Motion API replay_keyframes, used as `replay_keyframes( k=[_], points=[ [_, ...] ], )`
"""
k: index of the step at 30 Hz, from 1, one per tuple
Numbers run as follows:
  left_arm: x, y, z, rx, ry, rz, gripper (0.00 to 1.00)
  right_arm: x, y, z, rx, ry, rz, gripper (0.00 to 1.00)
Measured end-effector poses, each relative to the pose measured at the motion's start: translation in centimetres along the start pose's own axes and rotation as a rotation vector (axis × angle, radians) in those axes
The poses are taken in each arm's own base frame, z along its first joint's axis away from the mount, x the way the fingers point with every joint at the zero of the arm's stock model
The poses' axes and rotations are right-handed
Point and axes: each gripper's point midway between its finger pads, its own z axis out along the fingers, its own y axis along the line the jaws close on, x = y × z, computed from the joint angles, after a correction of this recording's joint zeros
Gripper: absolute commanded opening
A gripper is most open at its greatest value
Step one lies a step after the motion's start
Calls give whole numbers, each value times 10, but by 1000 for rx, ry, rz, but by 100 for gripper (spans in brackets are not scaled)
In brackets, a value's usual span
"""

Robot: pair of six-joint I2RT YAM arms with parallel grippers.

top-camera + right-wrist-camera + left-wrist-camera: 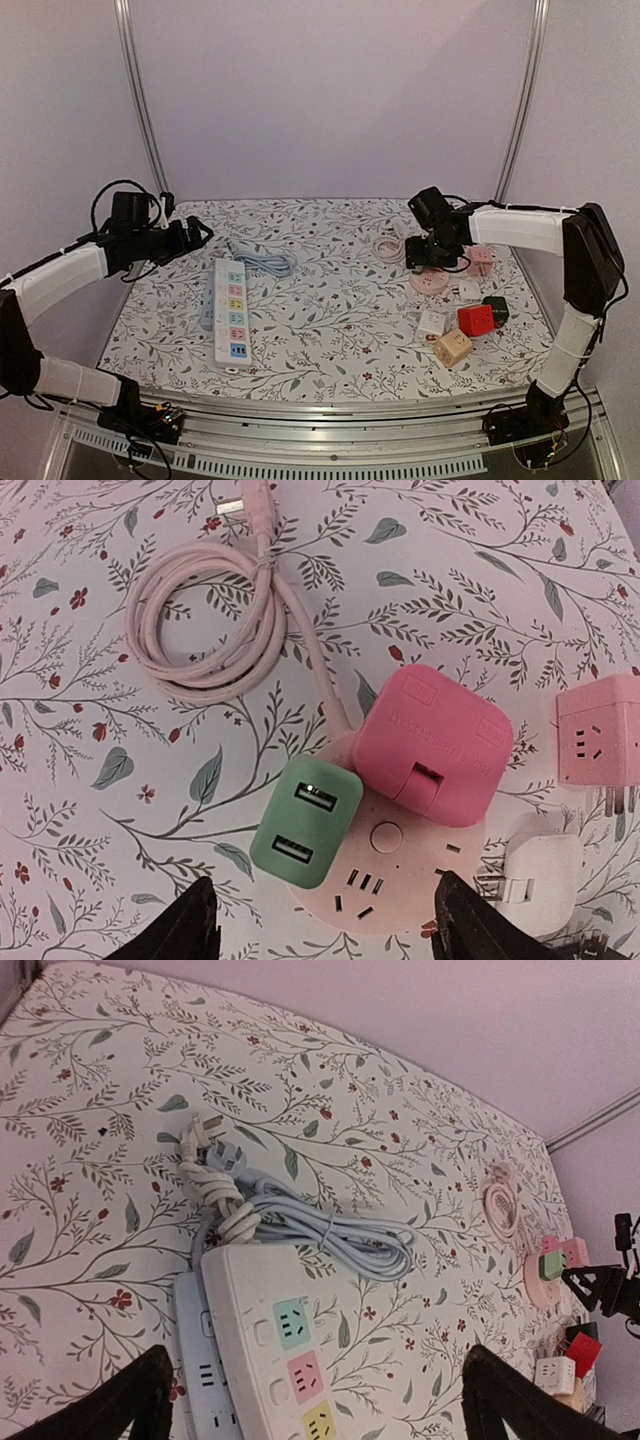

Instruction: Pull the plug off the socket

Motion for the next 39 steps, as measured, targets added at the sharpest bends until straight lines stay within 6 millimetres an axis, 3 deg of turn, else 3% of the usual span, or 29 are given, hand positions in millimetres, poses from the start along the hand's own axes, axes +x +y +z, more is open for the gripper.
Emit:
replay_keyframes(
  k=[10,18,25,28,30,36,39],
  points=[
    [10,-4,-5,4,17,-4,99,-1,6,36,58,27,73,56],
    [15,-5,-4,6,30,-9,99,2,10,49,64,41,78,25],
    [21,-6,-2,10,43,-7,99,4,27,48,-9,20,36,23],
    [24,-12,-2,22,53,3,99,17,48,36,-70,16,-46,22],
    [29,-19,-1,39,64,15,99,32,73,25,-135,16,-121,21],
    [47,-49,2,116,114,65,99,90,171,-26,-384,7,-369,18],
    [62,-67,6,164,153,88,99,120,205,-48,-475,10,-451,15]
  ],
)
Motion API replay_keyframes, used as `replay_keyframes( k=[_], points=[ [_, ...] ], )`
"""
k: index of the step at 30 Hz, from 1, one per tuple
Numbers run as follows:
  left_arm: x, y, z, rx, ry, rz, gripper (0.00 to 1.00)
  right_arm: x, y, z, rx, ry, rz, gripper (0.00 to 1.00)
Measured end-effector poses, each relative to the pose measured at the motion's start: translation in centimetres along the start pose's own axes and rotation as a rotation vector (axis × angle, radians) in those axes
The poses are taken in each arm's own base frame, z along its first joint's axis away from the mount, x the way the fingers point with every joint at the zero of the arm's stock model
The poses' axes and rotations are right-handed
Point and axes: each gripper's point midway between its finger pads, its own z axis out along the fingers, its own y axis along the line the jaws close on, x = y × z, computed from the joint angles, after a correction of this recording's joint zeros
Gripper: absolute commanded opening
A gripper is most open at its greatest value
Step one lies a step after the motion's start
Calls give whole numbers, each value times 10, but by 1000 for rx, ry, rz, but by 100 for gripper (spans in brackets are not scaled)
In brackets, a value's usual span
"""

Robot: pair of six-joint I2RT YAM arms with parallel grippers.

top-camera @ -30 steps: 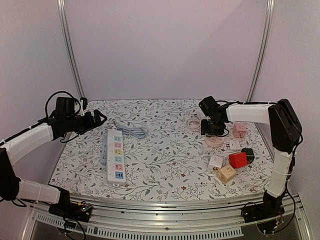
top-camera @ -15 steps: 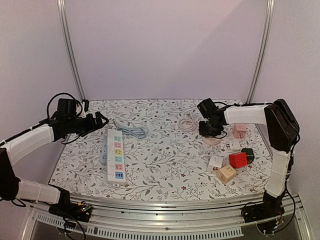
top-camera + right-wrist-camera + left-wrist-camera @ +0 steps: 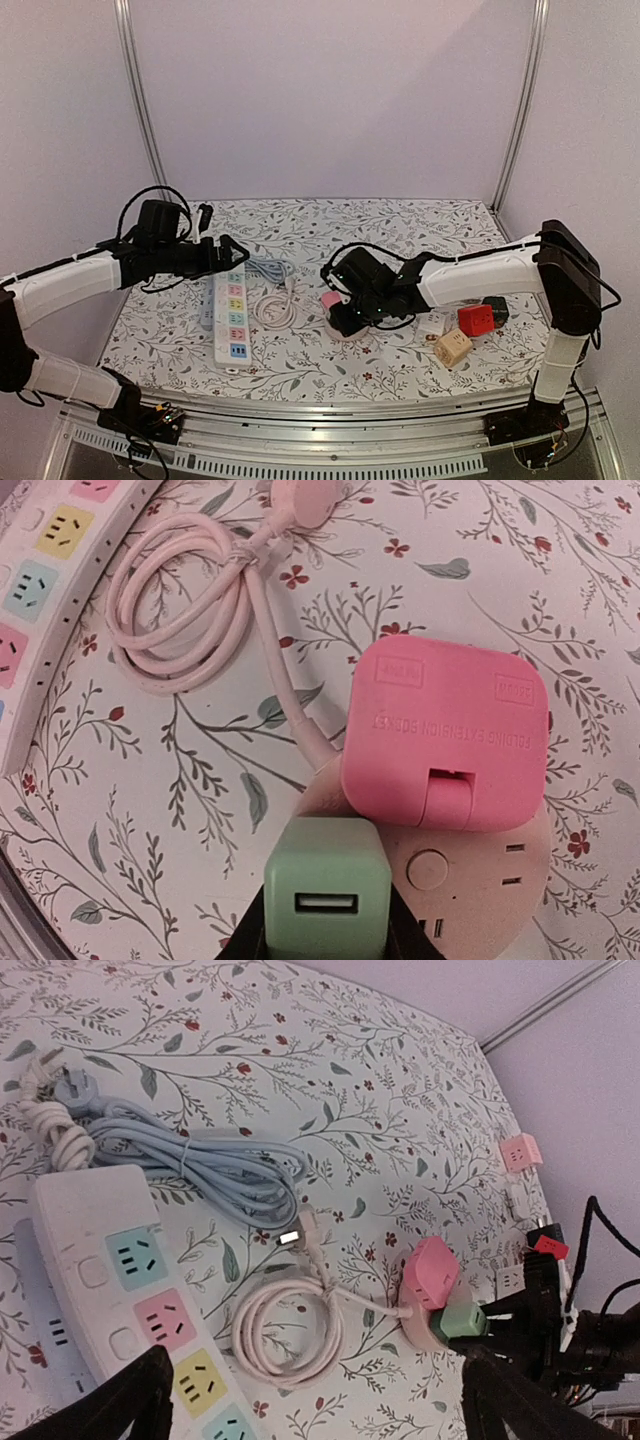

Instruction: Pull the plug off the socket

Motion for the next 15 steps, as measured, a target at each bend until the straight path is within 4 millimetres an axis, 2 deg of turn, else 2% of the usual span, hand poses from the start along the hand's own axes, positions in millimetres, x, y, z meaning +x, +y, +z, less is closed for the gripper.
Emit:
replay_keyframes(
  k=[3,10,15],
  points=[
    [12,-17,11,54,38,16,98,9,24,-3,-54,-12,-13,14],
    [57,-49,45,188,150,-28,95,15,17,-18,-99,-84,84,14],
    [86,-82,68,289,232,-40,93,10,21,-21,-140,-119,101,11]
  ],
)
